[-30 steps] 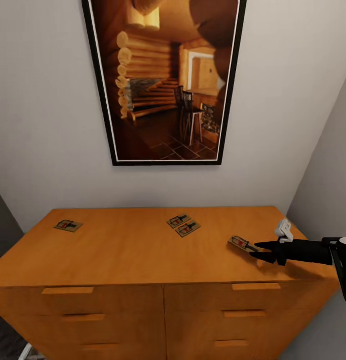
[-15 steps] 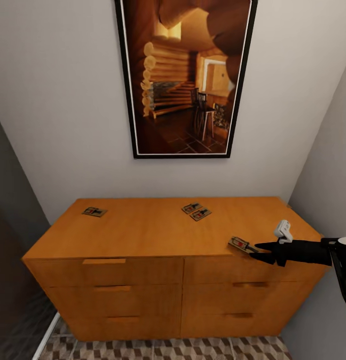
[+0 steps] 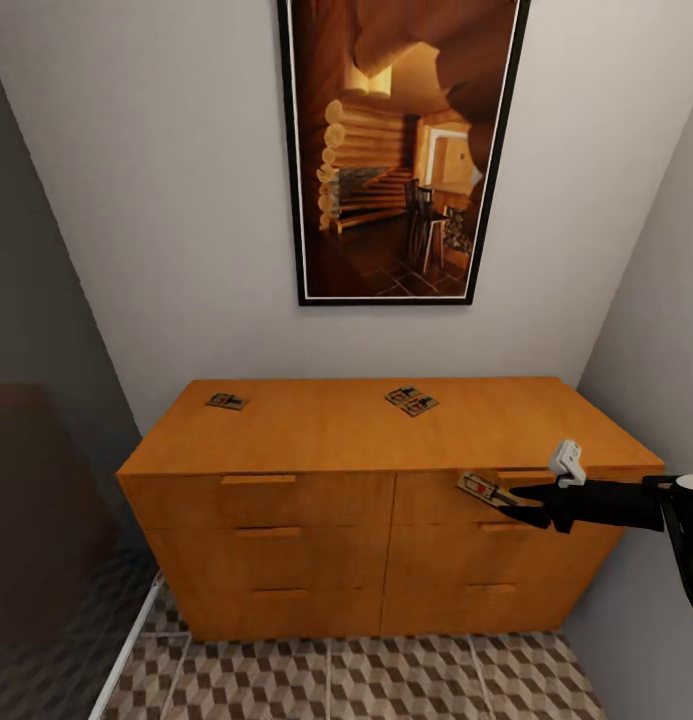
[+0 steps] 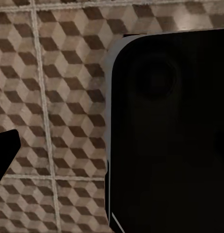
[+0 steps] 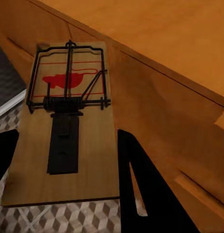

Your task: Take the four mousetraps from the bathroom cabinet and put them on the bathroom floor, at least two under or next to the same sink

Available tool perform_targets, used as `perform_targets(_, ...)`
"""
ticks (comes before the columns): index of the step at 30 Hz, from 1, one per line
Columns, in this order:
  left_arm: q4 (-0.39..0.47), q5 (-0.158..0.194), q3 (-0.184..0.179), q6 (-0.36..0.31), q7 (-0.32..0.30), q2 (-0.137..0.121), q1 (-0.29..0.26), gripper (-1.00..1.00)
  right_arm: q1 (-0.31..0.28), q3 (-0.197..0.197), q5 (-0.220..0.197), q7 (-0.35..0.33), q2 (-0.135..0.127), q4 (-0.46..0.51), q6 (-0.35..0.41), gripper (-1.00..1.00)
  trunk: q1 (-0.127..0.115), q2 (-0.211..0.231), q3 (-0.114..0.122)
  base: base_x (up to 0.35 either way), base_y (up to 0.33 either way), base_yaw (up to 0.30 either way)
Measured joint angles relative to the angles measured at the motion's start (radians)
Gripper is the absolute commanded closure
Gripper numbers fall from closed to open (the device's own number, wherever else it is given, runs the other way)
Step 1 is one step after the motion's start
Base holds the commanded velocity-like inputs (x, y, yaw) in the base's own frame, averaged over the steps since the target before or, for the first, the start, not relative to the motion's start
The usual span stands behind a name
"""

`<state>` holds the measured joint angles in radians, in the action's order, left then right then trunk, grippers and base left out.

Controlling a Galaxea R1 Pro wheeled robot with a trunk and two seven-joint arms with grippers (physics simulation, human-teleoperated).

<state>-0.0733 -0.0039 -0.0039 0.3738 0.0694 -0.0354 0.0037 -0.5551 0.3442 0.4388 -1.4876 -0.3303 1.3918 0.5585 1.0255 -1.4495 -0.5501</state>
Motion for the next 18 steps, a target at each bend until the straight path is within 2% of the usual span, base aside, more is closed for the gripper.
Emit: perform_targets(18,0.0,0.0,0.0,0.0,0.0,0.0,0.0,-1.0,0.0,0.0,-0.001,0.006,0.0,-0.024,-0.007,1.0,0.0,0.0,0.0,-0.26,0.153,0.0)
